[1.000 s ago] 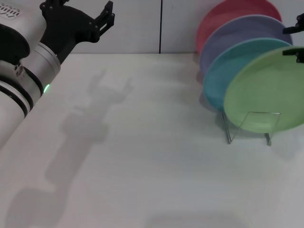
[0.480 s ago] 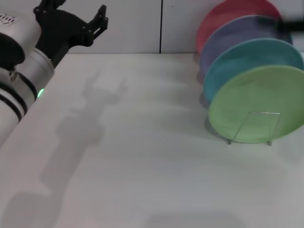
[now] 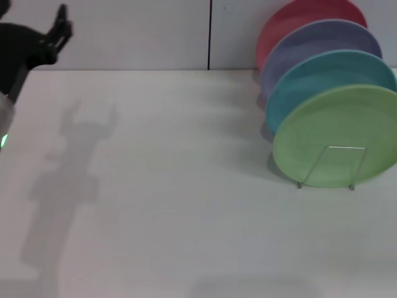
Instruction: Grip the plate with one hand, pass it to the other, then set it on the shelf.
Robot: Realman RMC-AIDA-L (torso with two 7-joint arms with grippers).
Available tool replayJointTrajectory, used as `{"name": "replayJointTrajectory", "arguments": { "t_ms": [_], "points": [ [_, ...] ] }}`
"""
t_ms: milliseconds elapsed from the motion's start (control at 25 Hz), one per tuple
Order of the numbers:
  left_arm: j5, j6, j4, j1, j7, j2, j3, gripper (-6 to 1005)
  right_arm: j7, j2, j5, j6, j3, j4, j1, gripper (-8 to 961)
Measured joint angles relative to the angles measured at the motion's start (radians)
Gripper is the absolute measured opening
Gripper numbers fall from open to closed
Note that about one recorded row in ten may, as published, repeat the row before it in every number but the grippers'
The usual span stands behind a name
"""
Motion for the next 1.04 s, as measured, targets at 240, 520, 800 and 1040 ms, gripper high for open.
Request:
{"name": "replayJointTrajectory", "arguments": {
  "t_ms": [240,520,800,1040],
  "points": [
    [0.04,0.372,0.311,-0.041,-0.207,0.002,0.013,856,-0.42,-0.001,0.199,-0.296,0.048,0.543,0.009,736],
    [0.131,0.684,0.676,-0.14,-0.47,0.002,0.006,856,-0.676,-0.002,0.211,-0.379,0.075,0.824,0.06,740],
    [0.134,0.786,0.884,-0.218,-0.532,0.002,-0.055,855,-0.692,0.0,0.215,-0.38,0.14,0.937,0.102,744],
    [0.132,0.787,0.941,-0.248,-0.534,0.002,-0.063,855,-0.631,-0.002,0.212,-0.345,0.136,0.948,0.102,748]
  ]
}}
